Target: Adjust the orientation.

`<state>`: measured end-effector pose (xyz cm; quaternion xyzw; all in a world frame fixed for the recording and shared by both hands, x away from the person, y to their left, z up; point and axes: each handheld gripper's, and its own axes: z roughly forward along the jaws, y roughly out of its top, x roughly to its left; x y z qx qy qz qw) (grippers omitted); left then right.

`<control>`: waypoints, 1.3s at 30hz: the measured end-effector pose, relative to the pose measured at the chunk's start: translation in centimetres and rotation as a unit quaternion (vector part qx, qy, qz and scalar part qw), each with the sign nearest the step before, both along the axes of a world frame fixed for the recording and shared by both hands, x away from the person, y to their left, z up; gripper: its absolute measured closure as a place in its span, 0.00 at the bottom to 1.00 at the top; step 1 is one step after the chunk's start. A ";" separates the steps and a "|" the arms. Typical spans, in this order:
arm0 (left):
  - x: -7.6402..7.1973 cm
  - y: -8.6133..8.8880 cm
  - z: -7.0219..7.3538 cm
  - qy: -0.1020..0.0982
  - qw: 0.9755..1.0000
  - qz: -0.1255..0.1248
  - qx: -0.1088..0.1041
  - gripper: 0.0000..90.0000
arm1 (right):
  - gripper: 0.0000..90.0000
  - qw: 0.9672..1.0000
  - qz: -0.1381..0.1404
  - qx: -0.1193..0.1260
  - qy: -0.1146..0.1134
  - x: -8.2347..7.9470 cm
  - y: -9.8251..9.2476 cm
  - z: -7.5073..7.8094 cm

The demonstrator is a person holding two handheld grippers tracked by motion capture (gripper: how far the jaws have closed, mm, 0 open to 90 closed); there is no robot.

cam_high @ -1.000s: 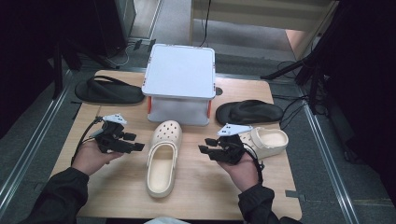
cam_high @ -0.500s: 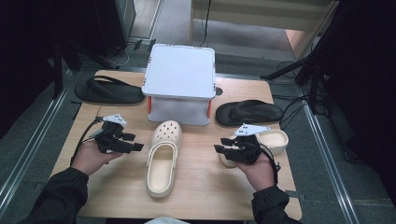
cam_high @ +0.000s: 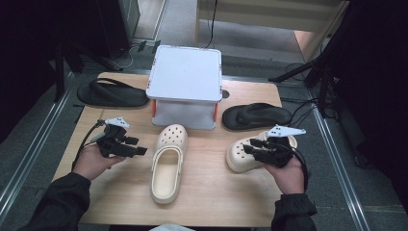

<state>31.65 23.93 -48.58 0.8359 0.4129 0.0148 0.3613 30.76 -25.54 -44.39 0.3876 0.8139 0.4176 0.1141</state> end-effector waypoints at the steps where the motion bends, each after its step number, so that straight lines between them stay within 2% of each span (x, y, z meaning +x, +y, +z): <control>1: 0.0 0.0 0.0 -0.002 1.000 0.000 0.001 0.42 | 0.67 1.000 -0.004 0.000 0.000 0.0 -0.4 0.0; 7: 0.0 0.0 0.0 -0.002 1.000 0.001 0.008 0.42 | 0.66 1.000 -0.018 -0.002 0.005 0.3 -2.7 0.2; 14: -0.1 -0.3 0.0 -0.003 1.000 -0.001 0.009 0.42 | 0.65 0.999 -0.051 -0.019 0.000 0.6 -4.9 0.2; 18: 0.0 -0.3 0.0 -0.003 1.000 -0.001 0.010 0.42 | 0.63 0.998 -0.058 -0.019 0.013 1.1 -5.7 -0.4; 23: -0.1 -0.3 0.0 -0.003 1.000 0.001 0.009 0.42 | 0.63 0.998 -0.046 -0.024 0.025 1.9 -5.3 -1.3; 28: -0.1 -0.3 0.0 -0.004 1.000 -0.001 0.008 0.42 | 0.65 0.998 -0.030 -0.027 0.050 2.7 -4.6 -2.0; 32: -0.1 -0.3 0.1 -0.009 1.000 -0.002 0.007 0.42 | 0.71 0.997 -0.024 -0.018 0.067 3.2 -4.1 -2.2; 35: -0.2 -0.2 0.2 -0.011 1.000 -0.003 0.003 0.43 | 0.79 0.996 -0.021 0.005 0.091 3.5 -4.2 -2.1; 39: -0.2 -0.2 0.2 -0.016 1.000 -0.001 0.004 0.43 | 0.84 0.994 -0.025 0.020 0.106 3.4 -3.8 -1.7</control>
